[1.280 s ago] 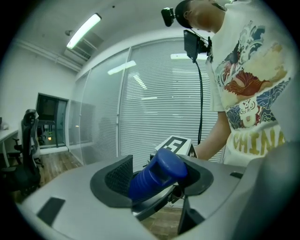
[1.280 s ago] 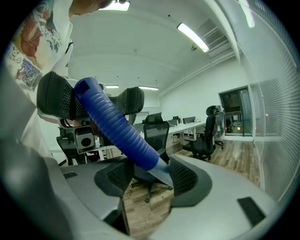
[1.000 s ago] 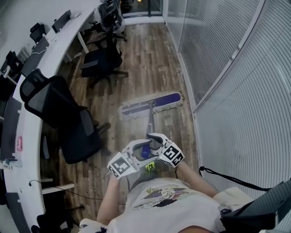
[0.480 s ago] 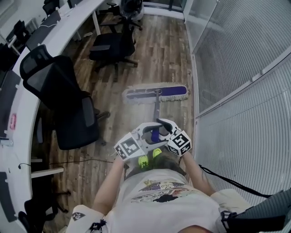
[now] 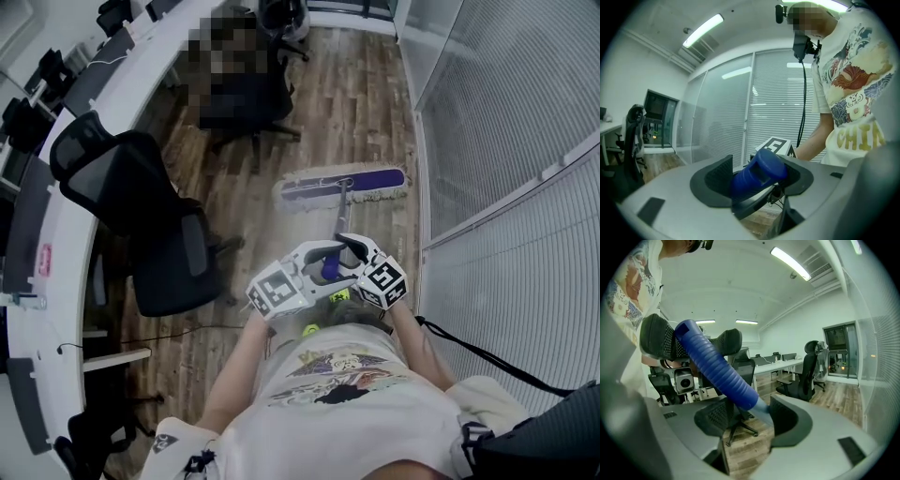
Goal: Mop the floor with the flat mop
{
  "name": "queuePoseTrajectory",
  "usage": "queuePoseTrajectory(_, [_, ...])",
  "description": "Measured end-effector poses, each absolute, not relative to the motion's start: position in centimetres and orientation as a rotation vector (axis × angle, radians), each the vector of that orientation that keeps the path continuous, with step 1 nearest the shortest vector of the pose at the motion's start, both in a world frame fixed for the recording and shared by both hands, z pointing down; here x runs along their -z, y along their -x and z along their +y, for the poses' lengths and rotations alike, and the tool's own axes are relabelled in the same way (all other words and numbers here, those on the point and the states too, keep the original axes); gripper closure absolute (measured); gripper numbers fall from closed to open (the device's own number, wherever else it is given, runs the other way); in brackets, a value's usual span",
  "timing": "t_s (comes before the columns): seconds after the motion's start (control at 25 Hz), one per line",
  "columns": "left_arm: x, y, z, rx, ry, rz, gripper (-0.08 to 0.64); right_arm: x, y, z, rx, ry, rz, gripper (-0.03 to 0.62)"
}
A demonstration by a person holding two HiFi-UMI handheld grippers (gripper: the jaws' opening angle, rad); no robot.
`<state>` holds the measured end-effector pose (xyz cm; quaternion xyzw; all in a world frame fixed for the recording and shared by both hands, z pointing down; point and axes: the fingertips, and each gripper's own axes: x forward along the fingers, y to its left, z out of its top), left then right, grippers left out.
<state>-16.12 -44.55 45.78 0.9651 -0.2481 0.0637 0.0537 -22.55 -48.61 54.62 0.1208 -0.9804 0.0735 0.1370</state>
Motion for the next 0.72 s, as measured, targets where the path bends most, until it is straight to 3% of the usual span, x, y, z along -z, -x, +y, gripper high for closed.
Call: queuePoseTrajectory(0.72, [-46.3, 14.4, -59.3, -0.279, -2.883, -0.806, 0.314, -54.8, 21.2, -63.0, -0.194, -0.257, -2.836, 0.367])
